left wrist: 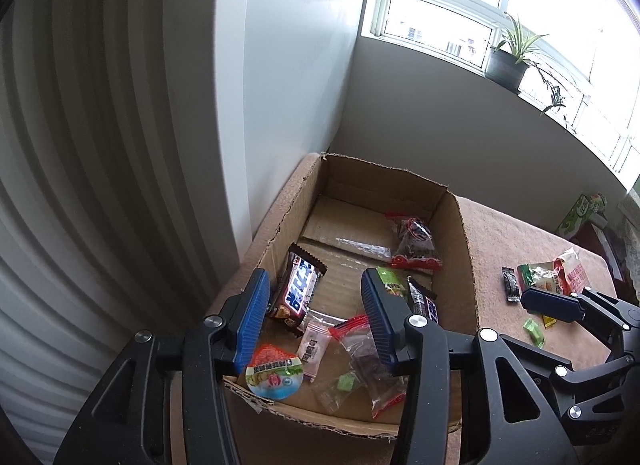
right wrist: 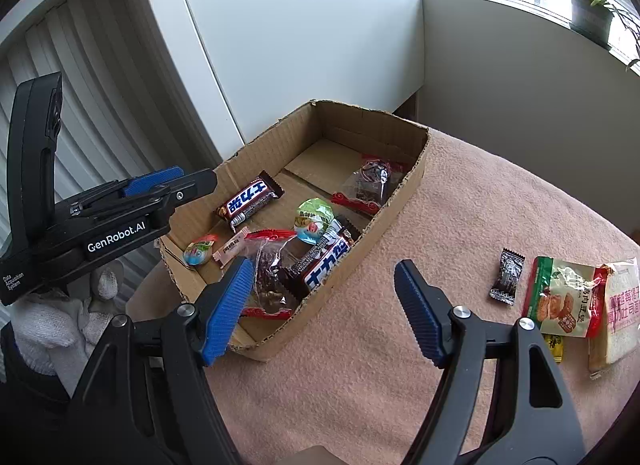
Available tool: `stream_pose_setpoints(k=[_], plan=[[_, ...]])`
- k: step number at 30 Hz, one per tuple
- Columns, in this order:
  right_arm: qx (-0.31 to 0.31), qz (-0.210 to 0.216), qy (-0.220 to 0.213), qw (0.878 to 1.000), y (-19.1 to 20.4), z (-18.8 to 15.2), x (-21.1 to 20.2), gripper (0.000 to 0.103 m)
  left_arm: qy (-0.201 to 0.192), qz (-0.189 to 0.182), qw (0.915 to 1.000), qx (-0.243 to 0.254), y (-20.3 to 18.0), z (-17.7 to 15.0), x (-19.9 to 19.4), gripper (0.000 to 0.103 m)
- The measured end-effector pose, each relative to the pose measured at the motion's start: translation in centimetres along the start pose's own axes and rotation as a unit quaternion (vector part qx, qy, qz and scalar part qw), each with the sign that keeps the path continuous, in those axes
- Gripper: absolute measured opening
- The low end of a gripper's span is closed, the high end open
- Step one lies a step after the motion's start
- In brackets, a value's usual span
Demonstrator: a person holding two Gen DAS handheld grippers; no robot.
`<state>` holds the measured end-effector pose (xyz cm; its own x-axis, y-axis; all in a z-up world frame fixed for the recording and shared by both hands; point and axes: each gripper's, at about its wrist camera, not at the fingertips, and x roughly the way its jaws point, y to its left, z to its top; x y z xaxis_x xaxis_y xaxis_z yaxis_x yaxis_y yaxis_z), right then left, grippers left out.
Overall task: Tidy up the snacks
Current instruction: 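Move the right gripper to the sliced-bread bag and close on it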
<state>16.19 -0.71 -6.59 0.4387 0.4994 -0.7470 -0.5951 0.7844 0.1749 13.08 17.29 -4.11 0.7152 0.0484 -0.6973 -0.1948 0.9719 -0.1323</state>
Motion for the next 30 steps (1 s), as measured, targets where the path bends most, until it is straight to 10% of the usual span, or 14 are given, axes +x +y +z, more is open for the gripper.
stream_pose_setpoints(k=[19, 30], plan=[[0.165, -0.085, -0.049, 0.981, -15.3, -8.6, -11.5, 0.077, -0.006, -0.08, 0.9961, 0.036, -7.3, -2.3, -2.5, 0.054], [0.281, -0.104, -0.058, 0.952, -26.2, -12.2, -14.9, 0.09, 0.052, -0.177, 0.9792, 0.085, -16.8, -5.4, -1.3, 0.063]])
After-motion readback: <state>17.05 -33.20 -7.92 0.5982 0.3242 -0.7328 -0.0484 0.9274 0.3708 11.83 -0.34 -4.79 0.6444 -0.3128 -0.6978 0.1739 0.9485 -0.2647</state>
